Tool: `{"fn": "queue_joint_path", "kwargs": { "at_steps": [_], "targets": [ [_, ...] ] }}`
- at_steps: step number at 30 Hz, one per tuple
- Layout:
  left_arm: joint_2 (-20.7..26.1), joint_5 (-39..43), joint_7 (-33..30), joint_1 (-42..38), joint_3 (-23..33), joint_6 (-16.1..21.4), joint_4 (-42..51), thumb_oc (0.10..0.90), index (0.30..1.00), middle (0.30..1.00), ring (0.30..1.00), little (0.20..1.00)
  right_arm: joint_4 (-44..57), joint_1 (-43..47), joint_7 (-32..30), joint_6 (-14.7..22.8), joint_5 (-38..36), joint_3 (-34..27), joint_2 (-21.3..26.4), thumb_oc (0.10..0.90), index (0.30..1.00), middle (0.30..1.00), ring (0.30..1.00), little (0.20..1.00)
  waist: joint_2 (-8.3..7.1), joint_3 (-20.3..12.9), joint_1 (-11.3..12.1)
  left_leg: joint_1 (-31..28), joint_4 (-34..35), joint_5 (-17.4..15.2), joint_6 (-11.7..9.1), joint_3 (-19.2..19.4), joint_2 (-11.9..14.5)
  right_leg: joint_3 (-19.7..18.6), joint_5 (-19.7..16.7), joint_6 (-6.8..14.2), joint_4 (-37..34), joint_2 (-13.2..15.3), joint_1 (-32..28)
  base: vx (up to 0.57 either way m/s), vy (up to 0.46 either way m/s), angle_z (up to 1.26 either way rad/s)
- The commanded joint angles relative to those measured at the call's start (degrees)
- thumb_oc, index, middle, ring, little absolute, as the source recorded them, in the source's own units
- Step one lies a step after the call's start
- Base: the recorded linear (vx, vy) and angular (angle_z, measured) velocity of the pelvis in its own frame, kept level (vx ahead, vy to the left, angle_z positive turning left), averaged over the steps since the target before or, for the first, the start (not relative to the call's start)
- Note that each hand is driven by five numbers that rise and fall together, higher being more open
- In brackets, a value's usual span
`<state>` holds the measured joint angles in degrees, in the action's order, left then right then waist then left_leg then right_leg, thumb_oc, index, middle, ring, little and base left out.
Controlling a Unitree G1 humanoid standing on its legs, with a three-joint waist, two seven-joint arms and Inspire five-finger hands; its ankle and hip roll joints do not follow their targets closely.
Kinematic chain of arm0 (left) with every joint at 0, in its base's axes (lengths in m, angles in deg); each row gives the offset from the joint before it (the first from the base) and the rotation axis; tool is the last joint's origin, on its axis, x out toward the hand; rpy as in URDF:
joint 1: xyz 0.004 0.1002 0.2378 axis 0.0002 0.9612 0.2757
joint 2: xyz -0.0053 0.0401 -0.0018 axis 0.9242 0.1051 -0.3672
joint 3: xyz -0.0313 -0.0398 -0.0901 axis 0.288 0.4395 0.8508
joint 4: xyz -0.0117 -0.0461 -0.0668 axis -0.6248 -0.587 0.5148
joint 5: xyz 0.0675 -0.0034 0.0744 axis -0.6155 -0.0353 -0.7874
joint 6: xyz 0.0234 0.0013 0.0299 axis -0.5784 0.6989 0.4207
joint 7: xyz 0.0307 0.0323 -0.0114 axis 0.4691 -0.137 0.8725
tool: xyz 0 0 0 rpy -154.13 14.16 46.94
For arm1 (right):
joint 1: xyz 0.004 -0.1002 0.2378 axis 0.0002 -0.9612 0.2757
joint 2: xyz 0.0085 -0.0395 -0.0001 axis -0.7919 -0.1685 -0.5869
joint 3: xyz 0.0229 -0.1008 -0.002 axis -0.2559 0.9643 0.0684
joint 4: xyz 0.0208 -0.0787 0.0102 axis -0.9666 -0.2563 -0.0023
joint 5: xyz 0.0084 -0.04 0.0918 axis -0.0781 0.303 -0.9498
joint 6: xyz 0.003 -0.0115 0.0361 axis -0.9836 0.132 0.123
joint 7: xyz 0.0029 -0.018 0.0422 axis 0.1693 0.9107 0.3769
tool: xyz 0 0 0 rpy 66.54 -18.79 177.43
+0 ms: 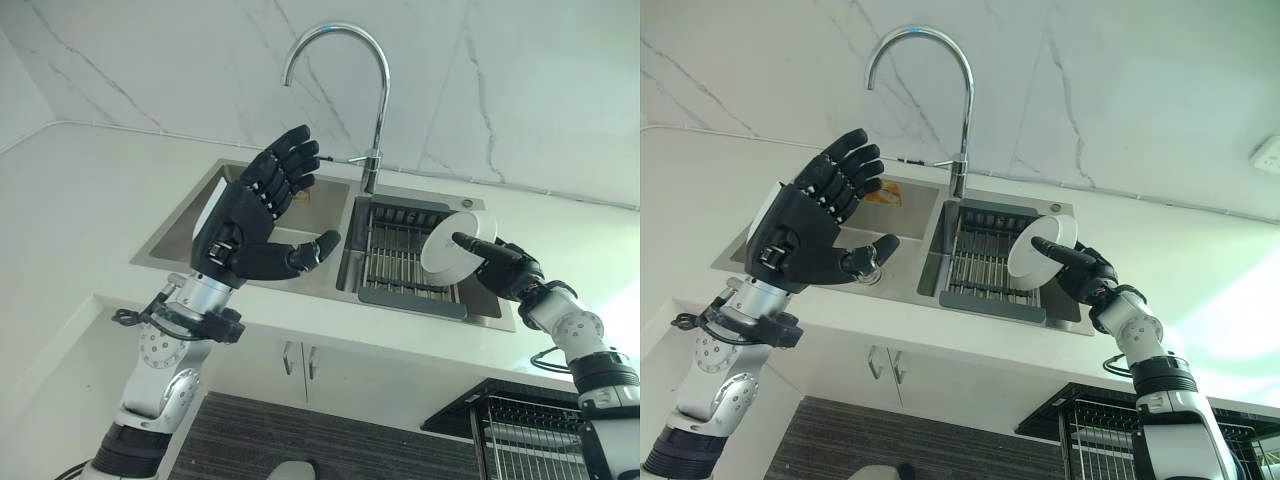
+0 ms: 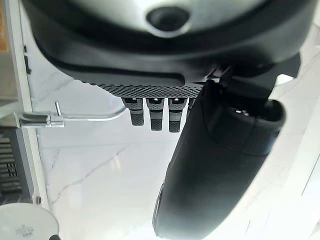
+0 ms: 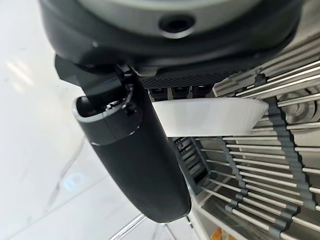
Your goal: Place the dishes in the dishwasher.
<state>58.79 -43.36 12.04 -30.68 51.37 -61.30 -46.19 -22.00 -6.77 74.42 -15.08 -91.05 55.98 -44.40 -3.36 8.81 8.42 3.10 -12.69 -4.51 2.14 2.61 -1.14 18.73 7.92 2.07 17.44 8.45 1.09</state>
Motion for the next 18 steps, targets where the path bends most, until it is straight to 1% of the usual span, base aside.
{"fn": "queue_joint_path", "kwargs": {
  "at_steps": [1,3,7,10,11,12,13,14,18],
  "targets": [
    [2.5,2.7,-1.6,-5.8,-1.1,2.5,3.2,0.8,0.9,0.9,0.9,0.9,-2.5,11.1,1.3,3.4,1.4,1.2,5.2,0.4,0.3,0.3,0.3,0.3,-0.01,-4.7,0.6,-1.9,-4.5,-9.8,-3.2,1.1,1.7,-0.8,4.1,3.0,-0.2,-0.7,-2.6,0.0,0.0,0.0],
    [2.6,3.2,-1.6,-6.4,-2.1,1.9,2.8,0.8,0.9,0.9,0.9,0.9,-6.5,13.5,0.3,2.7,2.9,2.7,5.2,0.4,0.3,0.3,0.3,0.3,0.15,-4.7,1.0,-1.8,-4.5,-9.8,-3.2,0.9,1.7,-0.6,4.1,2.9,-0.2,-0.6,-2.6,0.0,0.0,0.0],
    [2.8,3.4,-2.3,-7.5,-3.2,0.8,2.6,0.8,0.9,0.9,0.9,0.9,-10.3,15.9,-0.8,2.1,5.7,4.8,4.9,0.4,0.3,0.3,0.3,0.3,0.42,-4.8,1.4,-1.7,-4.5,-9.7,-3.2,0.9,1.7,-0.4,4.1,2.9,-0.2,-0.4,-2.5,-0.01,0.018,0.04],
    [3.1,3.5,-2.8,-8.6,-4.0,0.1,2.1,0.8,0.9,0.9,0.9,0.9,-13.2,17.6,-2.3,2.5,7.5,6.5,4.6,0.4,0.3,0.3,0.3,0.3,0.68,-4.9,1.6,-1.7,-4.5,-9.6,-3.2,0.8,1.7,-0.3,4.0,2.9,-0.2,-0.3,-2.6,-0.01,0.009,0.04],
    [3.4,3.7,-3.3,-9.2,-4.4,0.1,1.7,0.8,0.9,0.9,0.9,0.9,-14.3,18.5,-3.3,4.0,7.2,6.8,4.2,0.4,0.3,0.3,0.3,0.3,0.96,-4.9,1.6,-1.7,-4.5,-9.5,-3.2,0.8,1.7,-0.2,4.0,2.9,-0.2,-0.3,-2.6,-0.04,0.023,0.15],
    [3.4,3.8,-3.3,-9.3,-4.5,0.1,1.6,0.8,0.9,0.9,0.9,0.9,-14.2,18.6,-3.6,4.4,7.5,6.9,4.1,0.4,0.3,0.3,0.3,0.3,0.99,-4.9,1.7,-1.7,-4.5,-9.5,-3.2,0.8,1.7,-0.2,4.0,2.9,-0.2,-0.3,-2.6,-0.04,0.022,0.13],
    [3.4,3.8,-3.2,-9.3,-4.5,0.0,1.6,0.8,0.9,0.9,0.9,0.9,-13.7,18.9,-4.9,6.0,9.7,7.1,3.8,0.4,0.3,0.3,0.3,0.3,1.12,-5.0,1.7,-1.7,-4.5,-9.5,-3.2,0.8,1.7,-0.3,4.0,2.9,-0.2,-0.3,-2.5,-0.03,0.008,0.04],
    [3.5,3.8,-3.2,-9.3,-4.5,0.0,1.7,0.8,0.9,0.9,0.9,0.9,-13.3,19.1,-5.3,7.1,10.3,7.3,3.9,0.4,0.3,0.3,0.3,0.3,1.19,-5.0,1.6,-1.7,-4.5,-9.5,-3.2,0.8,1.7,-0.3,3.9,2.9,-0.2,-0.3,-2.5,0.0,0.0,0.0],
    [3.4,3.5,-2.9,-9.3,-4.4,-0.3,1.8,0.8,0.9,0.9,0.9,0.9,-10.6,20.3,-6.0,11.4,13.1,7.9,4.1,0.4,0.3,0.3,0.3,0.3,1.37,-5.1,1.4,-1.6,-4.5,-9.4,-3.3,0.7,1.7,-0.5,3.8,2.9,-0.2,-0.3,-2.3,-0.01,-0.004,0.0]
  ]
}}
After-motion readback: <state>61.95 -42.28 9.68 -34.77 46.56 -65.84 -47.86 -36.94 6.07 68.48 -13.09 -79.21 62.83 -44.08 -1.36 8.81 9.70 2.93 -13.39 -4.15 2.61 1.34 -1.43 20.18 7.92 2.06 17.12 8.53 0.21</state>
